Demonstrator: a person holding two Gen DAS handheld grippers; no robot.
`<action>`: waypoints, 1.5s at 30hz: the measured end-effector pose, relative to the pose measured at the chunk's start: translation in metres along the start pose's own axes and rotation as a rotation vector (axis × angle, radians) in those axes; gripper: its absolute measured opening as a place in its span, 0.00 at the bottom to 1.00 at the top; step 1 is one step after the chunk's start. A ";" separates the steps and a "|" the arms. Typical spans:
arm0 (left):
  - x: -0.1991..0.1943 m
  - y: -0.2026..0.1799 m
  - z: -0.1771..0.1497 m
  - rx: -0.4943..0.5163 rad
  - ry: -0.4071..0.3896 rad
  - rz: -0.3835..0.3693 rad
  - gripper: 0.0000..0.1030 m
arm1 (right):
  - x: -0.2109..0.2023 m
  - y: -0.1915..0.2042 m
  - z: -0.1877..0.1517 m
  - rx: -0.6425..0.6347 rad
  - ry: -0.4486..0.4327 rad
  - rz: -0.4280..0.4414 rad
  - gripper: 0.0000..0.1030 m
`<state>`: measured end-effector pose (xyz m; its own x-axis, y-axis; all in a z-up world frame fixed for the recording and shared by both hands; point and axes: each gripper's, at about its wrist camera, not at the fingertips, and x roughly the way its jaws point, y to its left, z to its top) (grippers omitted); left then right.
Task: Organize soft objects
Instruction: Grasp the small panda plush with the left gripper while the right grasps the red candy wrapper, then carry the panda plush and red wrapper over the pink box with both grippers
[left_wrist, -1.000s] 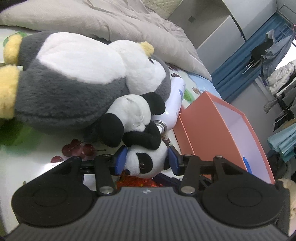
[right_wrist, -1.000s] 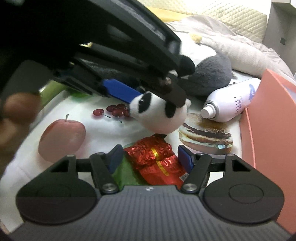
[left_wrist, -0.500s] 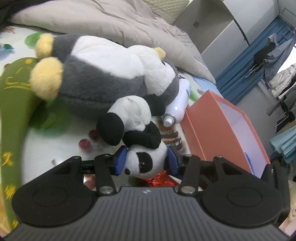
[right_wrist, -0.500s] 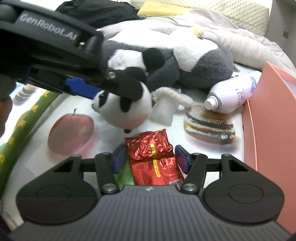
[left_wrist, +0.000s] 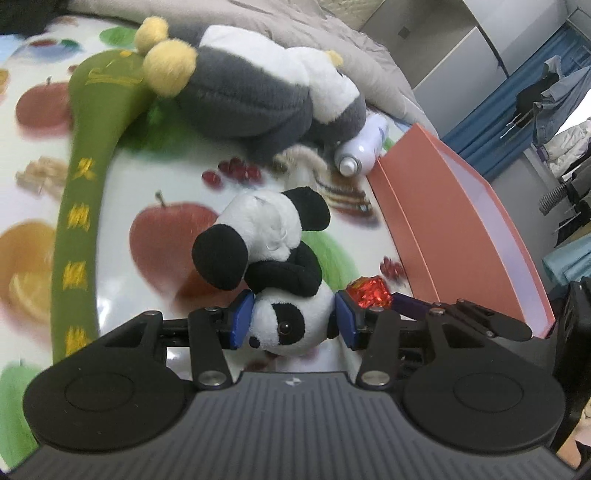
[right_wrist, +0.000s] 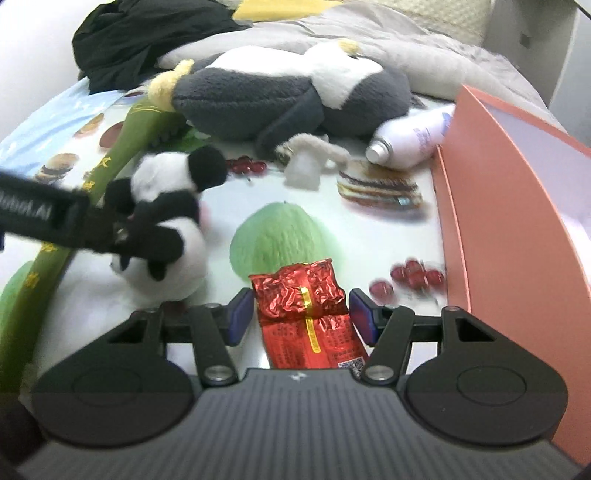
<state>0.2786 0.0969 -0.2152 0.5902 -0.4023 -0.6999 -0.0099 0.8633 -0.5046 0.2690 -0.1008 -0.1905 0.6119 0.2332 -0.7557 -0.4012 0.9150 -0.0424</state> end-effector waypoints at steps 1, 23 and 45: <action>-0.003 0.000 -0.004 0.001 0.002 -0.001 0.53 | -0.004 -0.001 -0.003 0.021 0.003 0.002 0.59; -0.028 -0.007 -0.048 -0.180 -0.148 0.062 0.63 | -0.009 -0.003 -0.012 -0.002 0.024 0.096 0.62; -0.002 -0.028 -0.045 -0.169 -0.130 0.154 0.56 | -0.010 -0.013 -0.014 0.007 0.002 0.076 0.52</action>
<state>0.2416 0.0600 -0.2226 0.6696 -0.2181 -0.7100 -0.2360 0.8439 -0.4818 0.2581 -0.1197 -0.1914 0.5788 0.3015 -0.7577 -0.4413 0.8971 0.0199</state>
